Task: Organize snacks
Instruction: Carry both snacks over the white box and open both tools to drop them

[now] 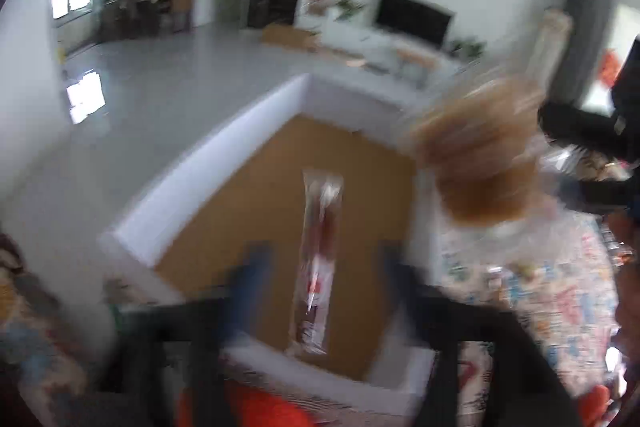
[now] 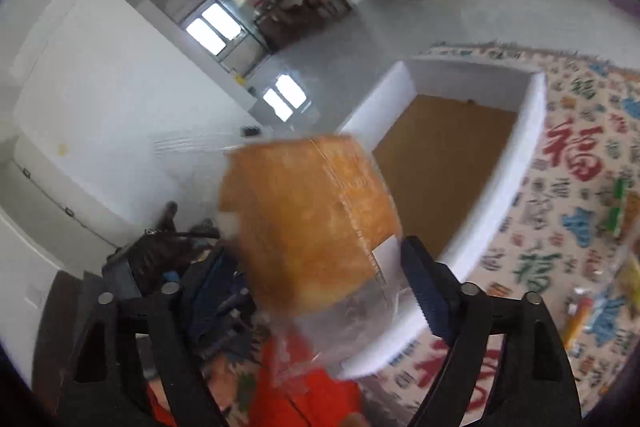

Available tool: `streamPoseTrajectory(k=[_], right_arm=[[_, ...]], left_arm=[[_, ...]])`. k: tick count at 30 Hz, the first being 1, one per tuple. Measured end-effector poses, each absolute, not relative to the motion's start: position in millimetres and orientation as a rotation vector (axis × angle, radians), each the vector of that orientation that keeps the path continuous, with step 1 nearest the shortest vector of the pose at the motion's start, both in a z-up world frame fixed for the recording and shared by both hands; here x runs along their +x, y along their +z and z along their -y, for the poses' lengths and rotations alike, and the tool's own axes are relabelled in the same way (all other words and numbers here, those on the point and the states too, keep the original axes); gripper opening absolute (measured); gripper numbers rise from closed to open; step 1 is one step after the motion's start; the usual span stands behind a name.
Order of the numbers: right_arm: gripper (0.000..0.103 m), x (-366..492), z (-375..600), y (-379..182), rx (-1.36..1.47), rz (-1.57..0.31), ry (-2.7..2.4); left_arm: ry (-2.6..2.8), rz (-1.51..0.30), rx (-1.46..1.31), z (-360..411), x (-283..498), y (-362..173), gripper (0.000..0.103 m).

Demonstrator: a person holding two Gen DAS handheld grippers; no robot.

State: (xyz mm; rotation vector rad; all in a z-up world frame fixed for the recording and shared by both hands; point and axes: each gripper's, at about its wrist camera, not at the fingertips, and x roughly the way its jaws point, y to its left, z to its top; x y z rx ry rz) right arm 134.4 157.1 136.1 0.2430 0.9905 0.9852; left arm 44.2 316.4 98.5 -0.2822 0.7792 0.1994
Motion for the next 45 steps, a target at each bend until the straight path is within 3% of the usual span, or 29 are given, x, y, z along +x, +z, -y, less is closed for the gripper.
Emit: streamPoseTrajectory(k=[4, 9, 15, 19, 25, 33, 40, 45], right_arm=[[0.087, 142.3, -174.9, 132.3, 0.270, -0.953, 0.935], [0.087, 129.3, -120.3, 122.4, 0.118, -0.839, 0.810], [0.087, 140.9, 23.8, -0.6, -0.099, -0.940, 0.298], [0.087, 129.1, 155.5, -49.4, -0.039, -0.973, -0.022], [0.087, 123.7, 247.2, -58.9, -0.033, -0.916, -0.198], [0.088, 127.9, 278.4, -58.9, 0.076, -0.888, -0.191], [0.089, 120.1, 279.2, -62.4, 0.079, -0.887, -0.194], [0.090, 120.0, 279.2, -62.4, 0.079, -0.887, -0.194]], left_arm=[[0.228, -0.739, -0.292, -323.9, 31.4, 87.8, 0.096], [0.255, -0.616, -0.266, -303.2, 21.3, 90.7, 0.096], [0.143, -0.563, -0.117, -246.4, 50.3, 90.3, 0.096], [0.216, -0.604, 0.068, -204.8, 82.1, 75.3, 0.096], [0.244, -0.665, 0.161, -162.5, 100.3, 55.6, 0.096], [0.222, -0.693, 0.191, -141.3, 87.9, 46.6, 0.096], [0.306, -0.401, 0.275, -100.6, 41.1, 90.0, 0.096], [0.080, -0.356, 0.264, -44.7, 15.4, 105.3, 0.103]])
